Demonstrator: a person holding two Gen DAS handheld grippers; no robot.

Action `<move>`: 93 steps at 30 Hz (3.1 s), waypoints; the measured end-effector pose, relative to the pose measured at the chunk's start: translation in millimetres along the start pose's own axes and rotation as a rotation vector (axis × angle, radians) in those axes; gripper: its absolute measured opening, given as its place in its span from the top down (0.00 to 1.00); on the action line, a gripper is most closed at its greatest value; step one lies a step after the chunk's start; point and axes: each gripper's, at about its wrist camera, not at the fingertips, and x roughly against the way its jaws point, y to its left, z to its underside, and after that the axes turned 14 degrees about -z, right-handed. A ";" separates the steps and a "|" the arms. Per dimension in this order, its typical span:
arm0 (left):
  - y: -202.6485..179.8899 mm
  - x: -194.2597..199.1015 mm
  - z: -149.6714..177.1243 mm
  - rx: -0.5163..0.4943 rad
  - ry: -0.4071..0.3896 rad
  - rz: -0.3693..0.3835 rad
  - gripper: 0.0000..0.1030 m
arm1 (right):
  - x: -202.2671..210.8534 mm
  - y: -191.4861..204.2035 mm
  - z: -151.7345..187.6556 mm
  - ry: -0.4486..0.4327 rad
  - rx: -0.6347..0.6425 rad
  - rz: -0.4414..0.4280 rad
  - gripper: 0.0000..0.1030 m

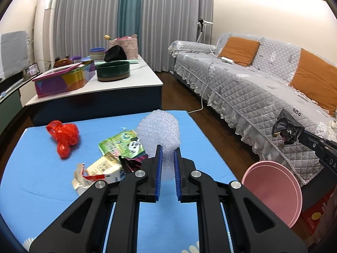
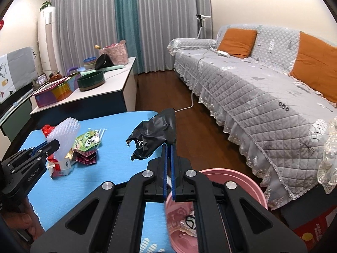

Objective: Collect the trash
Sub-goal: 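Carry the mesh packet and black bag over to the pink basin, then open both tools over the pink basin to drop the items, then move both open tools back to the trash on the table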

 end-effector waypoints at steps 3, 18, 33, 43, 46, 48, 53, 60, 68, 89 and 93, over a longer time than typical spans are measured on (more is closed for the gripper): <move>-8.8 1.9 -0.1 -0.010 -0.001 0.016 0.90 | 3.8 -6.4 -0.7 -0.001 -0.007 0.012 0.97; -65.2 11.0 1.8 -0.071 -0.010 0.126 0.90 | 27.6 -48.0 3.6 -0.009 -0.059 0.096 0.97; -131.4 18.5 13.9 -0.168 -0.017 0.253 0.90 | 46.2 -92.8 15.9 -0.005 -0.119 0.164 0.97; -158.3 15.6 24.3 -0.233 0.020 0.335 0.90 | 45.9 -111.8 23.9 0.009 -0.149 0.183 0.97; -165.8 15.3 29.2 -0.262 0.039 0.371 0.90 | 44.9 -112.7 24.0 0.012 -0.148 0.185 0.97; -172.9 14.3 33.5 -0.291 0.060 0.402 0.89 | 43.8 -113.6 24.2 0.017 -0.149 0.190 0.96; -184.7 10.5 43.3 -0.345 0.097 0.426 0.77 | 41.4 -115.9 26.3 0.022 -0.148 0.244 0.54; -172.8 11.3 34.8 -0.300 0.080 0.410 0.76 | 42.7 -118.6 26.4 0.013 -0.176 0.251 0.53; -147.8 8.2 27.6 -0.266 0.059 0.356 0.76 | 35.8 -97.1 17.7 -0.022 -0.149 0.219 0.53; -13.6 -21.9 10.5 -0.035 0.067 0.015 0.76 | -18.1 -5.9 6.0 -0.047 -0.067 0.040 0.53; 14.0 -29.4 8.7 0.013 0.074 -0.065 0.76 | -28.5 8.0 5.5 -0.039 -0.059 0.011 0.54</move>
